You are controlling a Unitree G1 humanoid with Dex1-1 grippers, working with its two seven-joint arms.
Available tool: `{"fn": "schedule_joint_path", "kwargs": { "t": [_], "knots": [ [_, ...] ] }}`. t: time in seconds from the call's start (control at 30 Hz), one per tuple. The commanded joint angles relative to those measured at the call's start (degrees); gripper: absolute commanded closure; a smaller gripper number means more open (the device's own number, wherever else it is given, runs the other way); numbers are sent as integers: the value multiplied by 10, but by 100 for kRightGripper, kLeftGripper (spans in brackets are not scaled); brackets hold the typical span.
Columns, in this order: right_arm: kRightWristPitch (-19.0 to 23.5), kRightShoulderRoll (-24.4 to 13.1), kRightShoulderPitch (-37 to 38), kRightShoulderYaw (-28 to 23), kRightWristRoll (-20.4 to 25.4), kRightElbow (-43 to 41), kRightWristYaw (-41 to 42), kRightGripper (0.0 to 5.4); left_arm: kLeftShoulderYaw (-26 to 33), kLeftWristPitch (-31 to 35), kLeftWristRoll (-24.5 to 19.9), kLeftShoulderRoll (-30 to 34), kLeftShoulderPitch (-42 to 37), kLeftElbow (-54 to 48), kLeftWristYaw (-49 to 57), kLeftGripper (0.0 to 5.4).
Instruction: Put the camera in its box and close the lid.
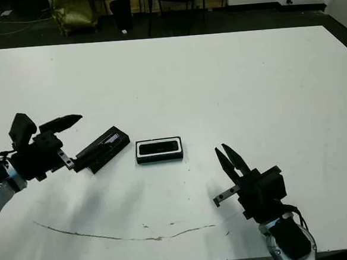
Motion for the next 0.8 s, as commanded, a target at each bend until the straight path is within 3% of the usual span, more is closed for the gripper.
{"fn": "schedule_joint_path", "kwargs": {
  "t": [0.03, 0.23, 0.33, 0.8],
  "knots": [
    [5, -1, 10, 1, 6, 7, -3, 540, -1, 39, -5, 1, 2, 4, 8, 1],
    [36, -3, 22, 5, 1, -13, -13, 540, 0, 107, -14, 2, -2, -11, 35, 1],
    [33, -5, 22, 5, 3, -11, -11, 540, -13, 129, 1, 17, -9, -18, 39, 1],
    [37, -5, 26, 11, -7, -13, -24, 540, -51, 123, 50, 28, -37, 17, 23, 1]
  ]
}}
